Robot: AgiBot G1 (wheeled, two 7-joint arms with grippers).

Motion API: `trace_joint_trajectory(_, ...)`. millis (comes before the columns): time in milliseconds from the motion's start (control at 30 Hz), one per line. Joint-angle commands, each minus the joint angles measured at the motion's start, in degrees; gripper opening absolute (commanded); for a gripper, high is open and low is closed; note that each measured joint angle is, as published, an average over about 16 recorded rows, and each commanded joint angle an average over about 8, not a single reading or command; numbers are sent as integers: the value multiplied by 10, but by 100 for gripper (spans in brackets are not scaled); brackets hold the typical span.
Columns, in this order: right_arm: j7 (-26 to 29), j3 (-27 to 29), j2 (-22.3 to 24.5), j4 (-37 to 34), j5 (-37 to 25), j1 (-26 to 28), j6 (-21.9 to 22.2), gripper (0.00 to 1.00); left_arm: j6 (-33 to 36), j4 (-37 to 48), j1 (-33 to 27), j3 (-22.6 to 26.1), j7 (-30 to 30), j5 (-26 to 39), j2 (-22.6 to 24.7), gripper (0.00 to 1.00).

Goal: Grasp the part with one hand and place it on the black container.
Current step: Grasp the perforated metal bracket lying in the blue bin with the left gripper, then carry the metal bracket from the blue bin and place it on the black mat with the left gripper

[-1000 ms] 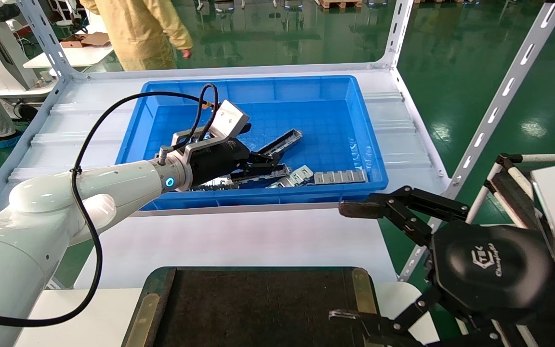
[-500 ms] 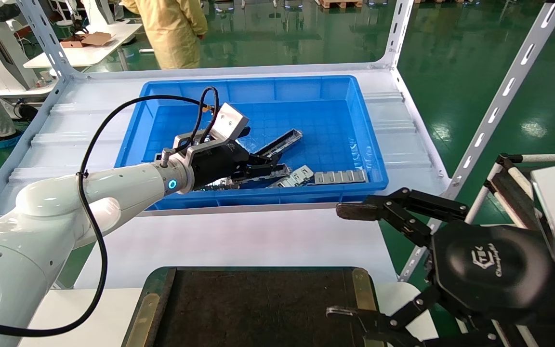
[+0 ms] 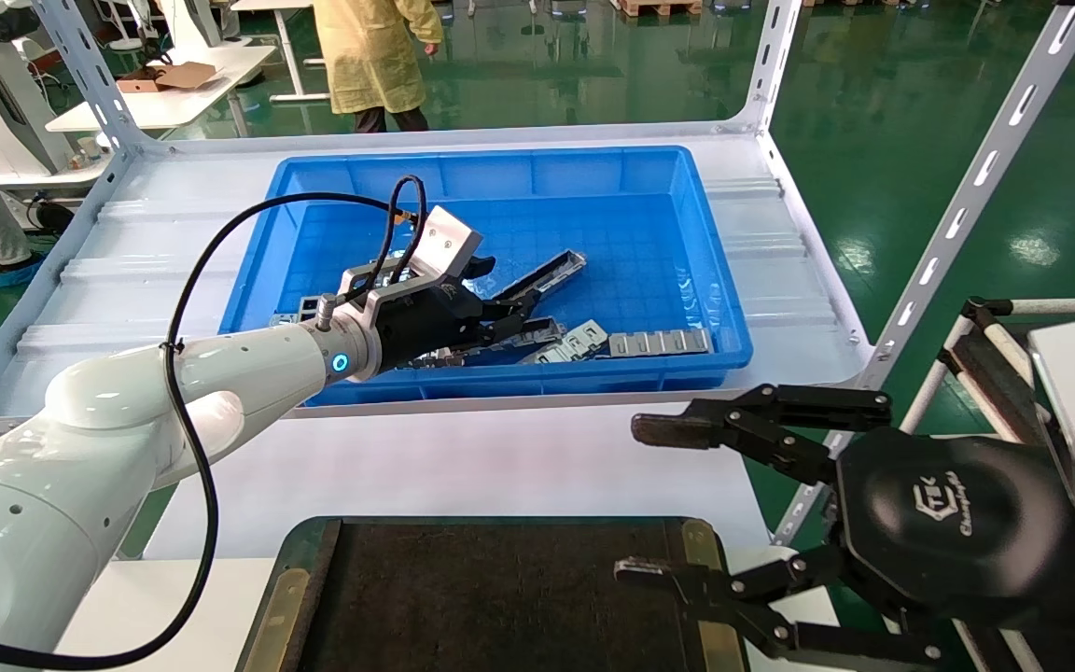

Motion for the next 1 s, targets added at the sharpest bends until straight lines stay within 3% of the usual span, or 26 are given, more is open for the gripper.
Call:
trace_joint_trajectory(33,0,0,0,0,0,0,0,0,-4,-1,2,7,-1,-6,0,0)
trace_joint_trajectory(600,0,0,0,0,0,0,0,0,-16,-5,4,48,-3,-62,-2,0)
trace_joint_trajectory(1000,0,0,0,0,0,0,0,0,51,9,-17,35,31,-120,-16,0)
